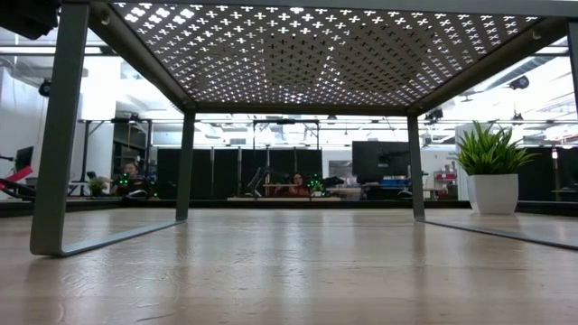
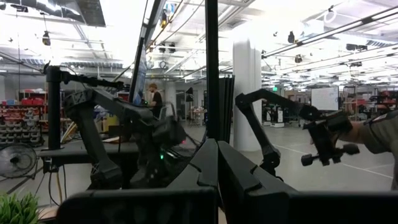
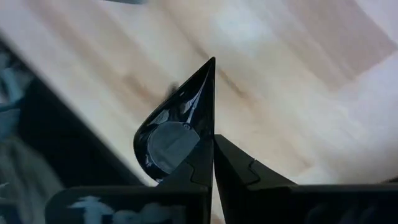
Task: Pick & Place Mini shaped plates
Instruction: Put the drop shaped plate on the shelf
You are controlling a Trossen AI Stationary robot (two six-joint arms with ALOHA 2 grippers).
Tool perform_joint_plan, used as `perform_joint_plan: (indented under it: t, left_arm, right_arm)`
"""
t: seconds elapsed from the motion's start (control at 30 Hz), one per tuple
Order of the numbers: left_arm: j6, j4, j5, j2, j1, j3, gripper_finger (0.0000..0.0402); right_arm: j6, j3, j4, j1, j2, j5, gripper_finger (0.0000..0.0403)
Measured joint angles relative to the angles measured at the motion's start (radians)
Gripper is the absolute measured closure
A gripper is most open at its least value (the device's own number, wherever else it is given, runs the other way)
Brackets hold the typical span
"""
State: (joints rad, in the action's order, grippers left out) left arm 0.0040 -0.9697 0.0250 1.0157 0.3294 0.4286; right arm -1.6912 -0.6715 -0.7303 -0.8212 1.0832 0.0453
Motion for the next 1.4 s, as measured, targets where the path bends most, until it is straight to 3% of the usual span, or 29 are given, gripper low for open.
perform_joint_plan:
  t: [0.27, 0.5, 0.77, 0.97, 1.13, 1.3, 1.4]
  left_arm:
    - [0.000, 0.001, 0.000, 0.000, 0.000, 0.000, 0.0399]
    - [0.000, 0.001, 0.000, 0.000, 0.000, -0.003, 0.0399]
    - [-0.002, 0.002, 0.000, 0.000, 0.000, -0.003, 0.0399]
    - [-0.003, 0.002, 0.000, 0.000, 0.000, -0.003, 0.0399]
    - [-0.004, 0.002, 0.000, 0.000, 0.000, -0.004, 0.0399]
    - [-0.005, 0.003, 0.000, 0.000, 0.000, -0.005, 0.0399]
    - [-0.005, 0.005, 0.000, 0.000, 0.000, -0.005, 0.0399]
  right_arm:
    - [0.161, -0.128, 0.004, 0.071, -0.050, -0.126, 0.0394]
    - [0.286, -0.265, 0.003, 0.174, -0.034, -0.122, 0.0394]
    - [0.611, -0.444, 0.004, 0.308, 0.052, -0.067, 0.0394]
    - [0.826, -0.593, -0.001, 0.392, 0.193, 0.093, 0.0394]
    - [0.916, -0.736, -0.184, 0.451, 0.314, 0.172, 0.0394]
    - [1.091, -0.892, -0.456, 0.492, 0.443, 0.170, 0.0394]
    - [1.187, -0.961, -0.490, 0.498, 0.504, 0.169, 0.0394]
